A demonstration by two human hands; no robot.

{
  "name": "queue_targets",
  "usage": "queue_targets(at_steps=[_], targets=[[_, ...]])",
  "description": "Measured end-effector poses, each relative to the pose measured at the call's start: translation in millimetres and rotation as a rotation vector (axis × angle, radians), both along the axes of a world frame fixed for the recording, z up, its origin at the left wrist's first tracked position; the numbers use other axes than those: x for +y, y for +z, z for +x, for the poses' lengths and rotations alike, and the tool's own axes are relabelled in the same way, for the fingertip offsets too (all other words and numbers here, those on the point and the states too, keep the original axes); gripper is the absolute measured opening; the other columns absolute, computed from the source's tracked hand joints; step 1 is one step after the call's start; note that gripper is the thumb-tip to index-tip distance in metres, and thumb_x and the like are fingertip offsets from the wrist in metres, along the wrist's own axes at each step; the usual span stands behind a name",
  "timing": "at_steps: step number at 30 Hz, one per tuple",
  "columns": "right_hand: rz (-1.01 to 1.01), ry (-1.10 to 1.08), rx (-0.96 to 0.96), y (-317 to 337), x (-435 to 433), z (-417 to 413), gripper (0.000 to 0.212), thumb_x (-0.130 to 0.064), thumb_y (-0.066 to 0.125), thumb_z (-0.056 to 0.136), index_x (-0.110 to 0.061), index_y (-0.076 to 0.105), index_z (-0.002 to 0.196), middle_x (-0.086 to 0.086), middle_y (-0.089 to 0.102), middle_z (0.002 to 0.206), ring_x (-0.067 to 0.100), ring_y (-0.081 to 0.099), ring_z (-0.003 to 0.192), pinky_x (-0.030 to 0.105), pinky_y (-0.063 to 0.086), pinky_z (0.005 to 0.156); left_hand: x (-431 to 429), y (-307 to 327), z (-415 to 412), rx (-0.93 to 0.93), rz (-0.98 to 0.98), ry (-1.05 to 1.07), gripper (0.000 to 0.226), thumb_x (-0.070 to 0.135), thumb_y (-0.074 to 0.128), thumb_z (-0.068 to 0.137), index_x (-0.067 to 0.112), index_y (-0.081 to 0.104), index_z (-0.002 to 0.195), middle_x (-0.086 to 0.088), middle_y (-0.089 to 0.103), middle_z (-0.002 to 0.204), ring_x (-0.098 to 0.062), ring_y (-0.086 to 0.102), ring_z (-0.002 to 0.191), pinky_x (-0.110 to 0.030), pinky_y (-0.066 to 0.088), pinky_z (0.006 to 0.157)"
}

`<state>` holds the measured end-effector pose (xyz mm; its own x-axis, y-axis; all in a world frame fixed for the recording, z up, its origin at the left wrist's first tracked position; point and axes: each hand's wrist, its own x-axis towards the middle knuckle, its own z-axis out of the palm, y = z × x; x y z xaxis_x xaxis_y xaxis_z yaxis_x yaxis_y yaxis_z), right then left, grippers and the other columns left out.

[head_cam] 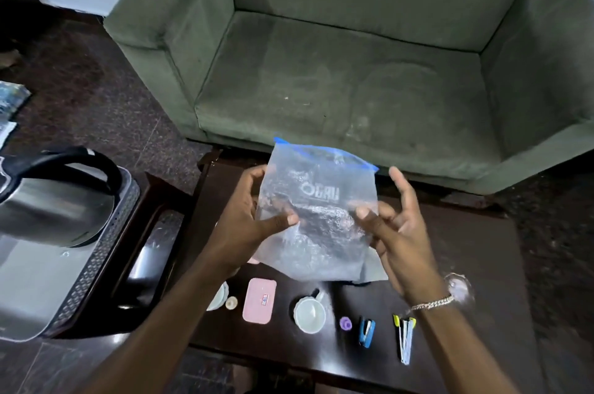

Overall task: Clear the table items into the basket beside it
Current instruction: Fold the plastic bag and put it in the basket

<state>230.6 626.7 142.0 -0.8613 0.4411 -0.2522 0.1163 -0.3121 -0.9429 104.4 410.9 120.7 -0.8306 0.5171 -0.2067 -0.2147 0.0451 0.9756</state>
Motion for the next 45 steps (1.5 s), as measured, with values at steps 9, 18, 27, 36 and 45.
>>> queue_targets(at_steps=[9,18,27,36,45], targets=[[0.152,-0.022,0.004,-21,-11,4,0.054,-0.007,0.082,0.082,-0.025,0.066,0.131,0.008,0.063,0.114,0.027,0.053,0.098,0.051,0.044,0.093,-1,2,14,0.201,-0.082,0.026,0.078,0.014,0.086,0.075,0.027,0.053,0.144,0.015,0.065,0.137,-0.007,0.060,0.128,-0.020,0.048,0.102],[0.347,-0.023,-0.152,-9,-7,1,0.049,0.004,0.076,0.085,-0.029,0.072,0.120,-0.007,0.077,0.111,0.008,0.070,0.103,0.032,0.053,0.095,-5,-3,14,0.220,-0.282,0.106,0.052,0.004,0.081,0.085,0.035,0.067,0.124,0.021,0.077,0.104,0.002,0.073,0.092,-0.022,0.056,0.091],[0.758,0.117,-0.223,-2,-49,-31,0.017,-0.011,0.075,0.088,-0.027,0.070,0.082,-0.006,0.057,0.093,0.009,0.057,0.094,0.012,0.039,0.081,-50,-6,-1,0.374,-0.495,0.281,0.021,0.013,0.076,0.091,0.031,0.067,0.083,0.008,0.056,0.093,-0.006,0.062,0.079,-0.018,0.049,0.073],[0.576,0.096,-0.043,-23,-178,-89,0.013,-0.027,0.055,0.104,-0.024,0.051,0.092,-0.015,0.053,0.076,0.001,0.049,0.070,0.017,0.042,0.068,-150,-3,-19,0.442,-0.592,0.505,0.017,0.030,0.050,0.106,0.024,0.043,0.091,0.010,0.053,0.068,-0.005,0.051,0.059,-0.021,0.033,0.052],[0.605,0.237,-0.121,-61,-329,-142,0.016,-0.019,0.064,0.097,-0.030,0.052,0.100,-0.016,0.065,0.088,0.006,0.062,0.079,0.026,0.047,0.071,-317,-35,-51,0.435,-0.809,0.667,0.006,0.023,0.056,0.104,0.026,0.055,0.099,0.005,0.061,0.069,-0.006,0.052,0.066,-0.020,0.034,0.057]])
